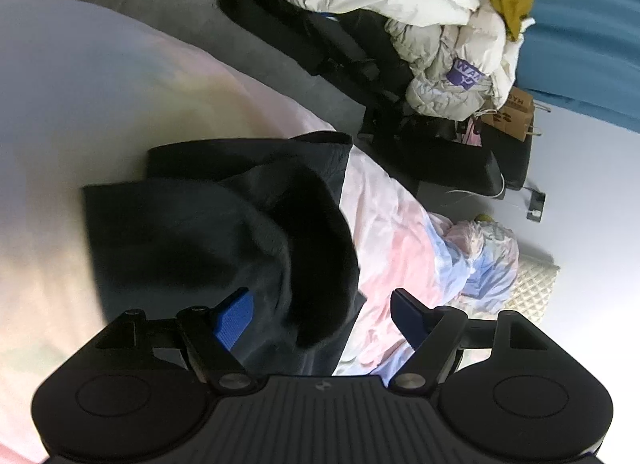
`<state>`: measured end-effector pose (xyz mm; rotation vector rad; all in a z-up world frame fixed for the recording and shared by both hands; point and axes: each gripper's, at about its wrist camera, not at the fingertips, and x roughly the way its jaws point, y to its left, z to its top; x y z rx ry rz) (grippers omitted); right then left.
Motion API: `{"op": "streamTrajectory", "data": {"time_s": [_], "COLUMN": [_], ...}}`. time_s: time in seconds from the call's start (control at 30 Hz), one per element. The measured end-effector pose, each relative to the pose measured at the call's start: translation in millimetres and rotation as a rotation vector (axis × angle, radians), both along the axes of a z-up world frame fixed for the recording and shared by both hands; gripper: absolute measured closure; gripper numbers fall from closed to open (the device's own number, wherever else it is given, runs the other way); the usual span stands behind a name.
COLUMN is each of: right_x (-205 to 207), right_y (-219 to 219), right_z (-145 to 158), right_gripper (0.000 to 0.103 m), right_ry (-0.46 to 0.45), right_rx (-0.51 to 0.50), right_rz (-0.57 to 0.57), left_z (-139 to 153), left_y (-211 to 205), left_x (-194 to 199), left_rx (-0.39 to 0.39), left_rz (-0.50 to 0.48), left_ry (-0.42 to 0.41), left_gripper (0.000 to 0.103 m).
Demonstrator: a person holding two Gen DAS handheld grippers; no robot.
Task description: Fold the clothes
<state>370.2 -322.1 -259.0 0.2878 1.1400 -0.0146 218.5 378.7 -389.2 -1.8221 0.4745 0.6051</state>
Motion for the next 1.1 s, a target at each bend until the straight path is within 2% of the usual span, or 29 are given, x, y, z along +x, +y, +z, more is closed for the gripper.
{"op": "streamTrajectory", "data": {"time_s": [0.1, 0.23, 0.37, 0.6, 0.7, 0.8, 0.87, 1.1], "right_x": [-12.2, -23.1, -27.7, -21.2, -15.7, -11.0, -8.5, -6.0], "right_y": [10.7, 18.1, 22.8, 44.4, 57.4, 70.8, 79.7, 102.6], "right_z": [7.4, 14.2, 16.3, 15.7, 15.9, 14.6, 13.8, 11.6], "right_gripper": [0.051, 0.05, 0.05, 0.05, 0.049, 0.048, 0.047, 0.044], "right_ry": [0.0, 0.003, 0.007, 0.018, 0.015, 0.02, 0.024, 0.038], "right_rx": [-0.031, -0.056, -0.07, -0.087, -0.095, -0.107, -0.116, -0.14], "right_rz": [0.011, 0.007, -0.009, 0.028, 0.06, 0.098, 0.126, 0.206], "left_z": [-10.6, -13.2, -15.5, -14.1, -15.0, -21.3, -25.2, -23.2], "left_y": [14.3, 39.0, 62.6, 96.4, 95.6, 94.7, 91.9, 78.7], "left_x": [10.0, 22.5, 28.0, 6.5, -7.5, -18.3, -23.3, -0.1], "left_rx": [-0.017, 0.0, 0.031, 0.069, 0.102, 0.116, 0.128, 0.276], "left_rz": [0.015, 0.0, -0.055, -0.036, -0.081, -0.14, -0.161, -0.398], "left_ry": [-0.024, -0.026, -0.007, -0.04, -0.009, 0.06, 0.069, 0.151], "left_gripper": [0.027, 0.027, 0.027, 0.024, 0.022, 0.022, 0.022, 0.026]}}
